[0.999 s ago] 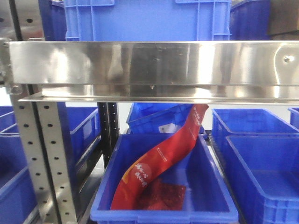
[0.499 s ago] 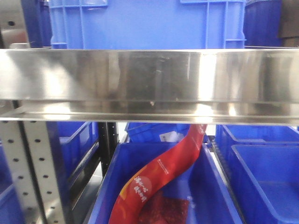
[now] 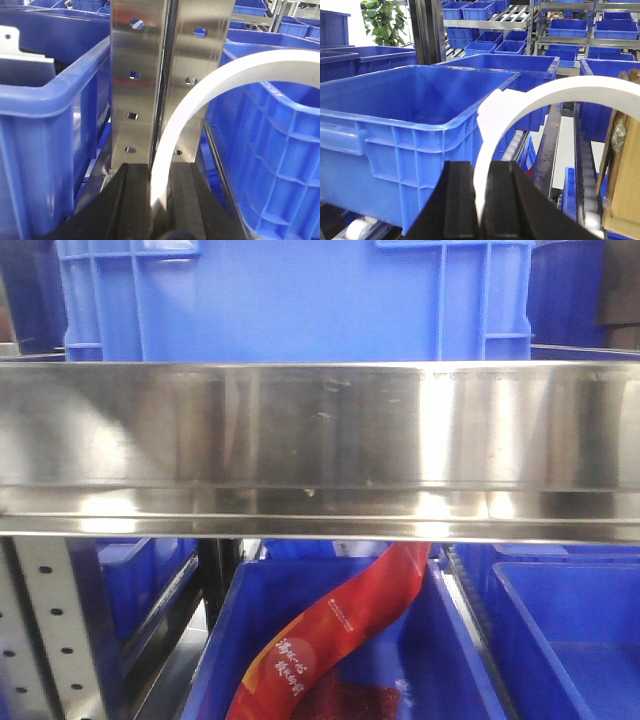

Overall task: Grab PVC pipe and place in blue bin
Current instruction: 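Drive the base up close to the shelf of blue bins, then move both grippers holding the white clamps over the open blue bin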

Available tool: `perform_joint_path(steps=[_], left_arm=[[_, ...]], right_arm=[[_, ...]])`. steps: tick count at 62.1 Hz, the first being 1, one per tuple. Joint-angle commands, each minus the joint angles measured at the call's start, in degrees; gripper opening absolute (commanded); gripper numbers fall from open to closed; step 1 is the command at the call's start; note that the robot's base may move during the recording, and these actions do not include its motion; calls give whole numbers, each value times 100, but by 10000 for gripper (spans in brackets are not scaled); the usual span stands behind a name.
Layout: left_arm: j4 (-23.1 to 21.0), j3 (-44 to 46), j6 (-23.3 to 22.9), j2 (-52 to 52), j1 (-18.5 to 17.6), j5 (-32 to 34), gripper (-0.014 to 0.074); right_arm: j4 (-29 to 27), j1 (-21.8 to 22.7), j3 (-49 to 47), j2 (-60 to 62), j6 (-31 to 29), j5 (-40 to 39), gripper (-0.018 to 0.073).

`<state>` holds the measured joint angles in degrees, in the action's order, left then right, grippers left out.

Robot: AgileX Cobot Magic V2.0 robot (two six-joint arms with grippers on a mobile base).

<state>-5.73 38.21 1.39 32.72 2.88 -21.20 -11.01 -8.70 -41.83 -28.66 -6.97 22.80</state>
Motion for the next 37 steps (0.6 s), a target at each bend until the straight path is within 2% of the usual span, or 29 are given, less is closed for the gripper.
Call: perform_joint_path(steps=[1,37], left_arm=[[-18,18,-12,-35,-28,118,-111],[-18,18,-12,-35,-28,118,-111]], right_arm=[[52,6,-3,26,-18,-182,-163],[52,6,-3,26,-18,-182,-163]])
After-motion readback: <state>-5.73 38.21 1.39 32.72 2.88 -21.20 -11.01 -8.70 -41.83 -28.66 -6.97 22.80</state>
